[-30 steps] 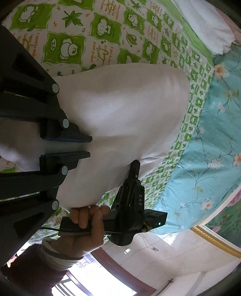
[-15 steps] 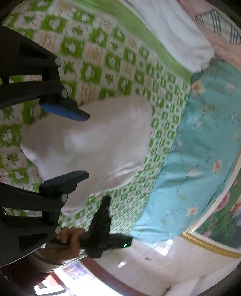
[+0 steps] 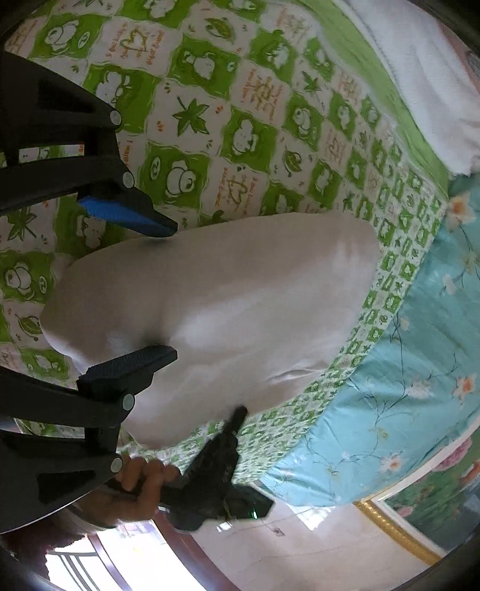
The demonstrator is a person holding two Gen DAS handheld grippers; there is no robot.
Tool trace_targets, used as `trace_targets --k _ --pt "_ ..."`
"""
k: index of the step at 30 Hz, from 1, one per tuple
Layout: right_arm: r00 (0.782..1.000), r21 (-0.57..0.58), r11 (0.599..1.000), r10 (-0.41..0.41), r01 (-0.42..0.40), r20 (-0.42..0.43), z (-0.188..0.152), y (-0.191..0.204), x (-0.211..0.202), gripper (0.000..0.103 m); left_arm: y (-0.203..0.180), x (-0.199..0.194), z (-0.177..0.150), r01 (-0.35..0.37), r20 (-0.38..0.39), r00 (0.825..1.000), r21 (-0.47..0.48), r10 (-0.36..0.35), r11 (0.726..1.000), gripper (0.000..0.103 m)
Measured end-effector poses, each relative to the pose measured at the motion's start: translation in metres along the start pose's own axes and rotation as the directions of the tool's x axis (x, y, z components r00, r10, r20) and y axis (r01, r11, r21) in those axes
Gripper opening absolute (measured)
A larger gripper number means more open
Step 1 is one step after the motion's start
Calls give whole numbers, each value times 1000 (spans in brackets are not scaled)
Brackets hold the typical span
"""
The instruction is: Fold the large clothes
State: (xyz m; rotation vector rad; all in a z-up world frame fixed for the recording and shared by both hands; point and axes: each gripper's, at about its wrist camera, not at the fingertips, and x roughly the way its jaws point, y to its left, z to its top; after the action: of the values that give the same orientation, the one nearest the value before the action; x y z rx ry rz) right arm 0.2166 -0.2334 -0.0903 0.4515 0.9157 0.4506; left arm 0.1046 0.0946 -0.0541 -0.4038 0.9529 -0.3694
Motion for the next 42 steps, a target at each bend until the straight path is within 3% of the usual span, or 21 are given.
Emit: trace_targets --k 3,8,13,16,17,19,22,26,34,42 --pt "997 -20 1000 -21 23 69 0 0 -17 4 -6 5 -1 9 -8 1000 18 -8 1000 61" --pt "998 34 998 -57 58 -37 -7 -22 14 5 -13 9 -1 -22 -3 1000 41 22 999 61" --pt "993 24 994 -110 109 36 -7 -9 -15 7 -12 10 -2 -27 -6 1000 42 27 999 61" --pt "997 -29 999 -40 42 65 -11 12 -33 7 -14 13 -2 -38 -2 999 45 39 998 61" --pt "999 -69 998 5 -2 43 -17 24 -34 7 -16 14 -3 -46 0 999 49 46 998 61" --pt "999 -147 989 21 -25 -29 -31 40 -24 7 -18 14 -4 -64 3 998 63 64 996 61" --pt "992 -215 975 -79 57 -95 -54 38 -1 3 -24 19 -8 -99 -1 995 94 100 991 61" --pt "994 -152 988 -48 33 -94 -60 14 6 0 -24 25 -9 -120 7 993 95 120 988 64" --pt "995 -130 991 -43 30 -94 -57 12 3 0 -18 25 -9 -110 2 994 55 110 992 67" --pt "995 -107 994 -45 35 -92 -60 11 -12 0 -15 -1 -11 -95 5 995 22 95 995 67"
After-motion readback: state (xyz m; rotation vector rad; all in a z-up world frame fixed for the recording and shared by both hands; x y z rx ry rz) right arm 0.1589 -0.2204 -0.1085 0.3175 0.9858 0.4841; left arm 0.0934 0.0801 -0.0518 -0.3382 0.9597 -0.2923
